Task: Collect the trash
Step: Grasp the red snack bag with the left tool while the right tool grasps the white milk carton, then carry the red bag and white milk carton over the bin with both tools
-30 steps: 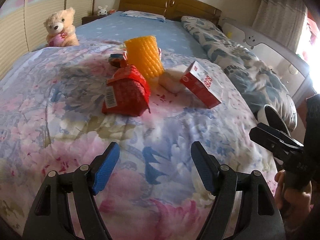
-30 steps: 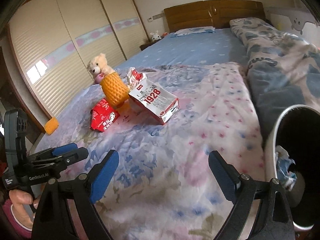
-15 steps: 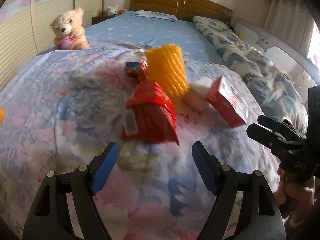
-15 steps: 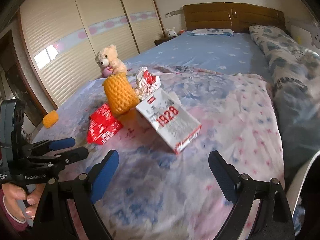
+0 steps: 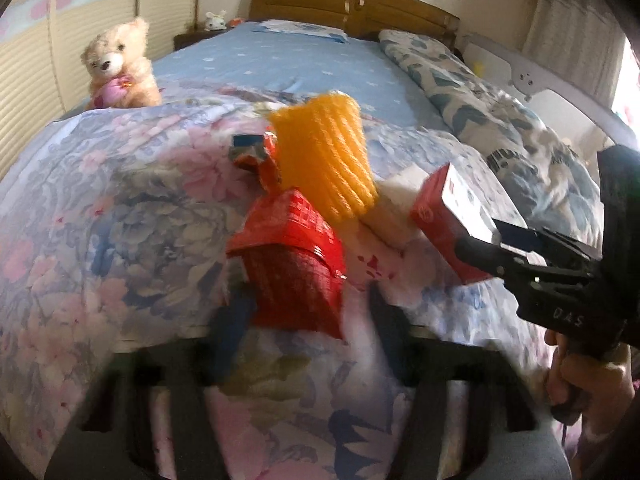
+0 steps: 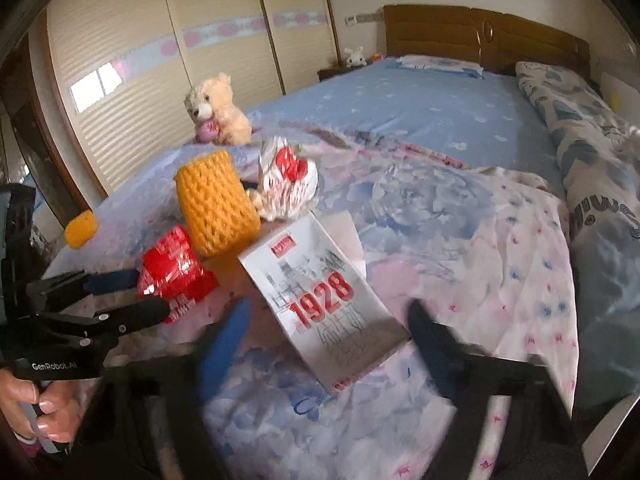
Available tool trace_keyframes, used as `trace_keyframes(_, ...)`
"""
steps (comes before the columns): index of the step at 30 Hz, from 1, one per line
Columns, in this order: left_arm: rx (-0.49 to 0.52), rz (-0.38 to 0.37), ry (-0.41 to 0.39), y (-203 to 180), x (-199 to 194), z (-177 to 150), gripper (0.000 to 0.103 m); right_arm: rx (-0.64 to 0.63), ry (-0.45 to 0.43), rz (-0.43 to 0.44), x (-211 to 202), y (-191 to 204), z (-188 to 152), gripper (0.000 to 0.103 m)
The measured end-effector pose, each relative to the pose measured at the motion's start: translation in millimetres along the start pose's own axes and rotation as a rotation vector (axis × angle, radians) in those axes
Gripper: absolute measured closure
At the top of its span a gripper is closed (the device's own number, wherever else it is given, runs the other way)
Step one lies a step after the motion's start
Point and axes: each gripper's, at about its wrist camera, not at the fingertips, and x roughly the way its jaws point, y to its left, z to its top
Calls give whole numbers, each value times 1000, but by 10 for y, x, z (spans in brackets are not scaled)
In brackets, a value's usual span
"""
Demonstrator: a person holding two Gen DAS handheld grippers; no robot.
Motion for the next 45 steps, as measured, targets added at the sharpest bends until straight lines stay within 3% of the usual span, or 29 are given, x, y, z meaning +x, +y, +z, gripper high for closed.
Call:
trace_keyframes(2,2,-22,10,-12,1,-30,92,9,0,-2,-19,-1,-39,40)
trace_keyframes(8,41,-67,-16,-128,-168,-149,99,86,-13,2,-250,-36,-237,41)
trace_keyframes(25,182,-228,-30,-888,-601,-527,100,274,-62,-81,-1173,-171,-960,42)
trace_keyframes(45,332,-323,-10,-1666,-767,-802,100,409,-120,-175,-1880,-460,-1519,42)
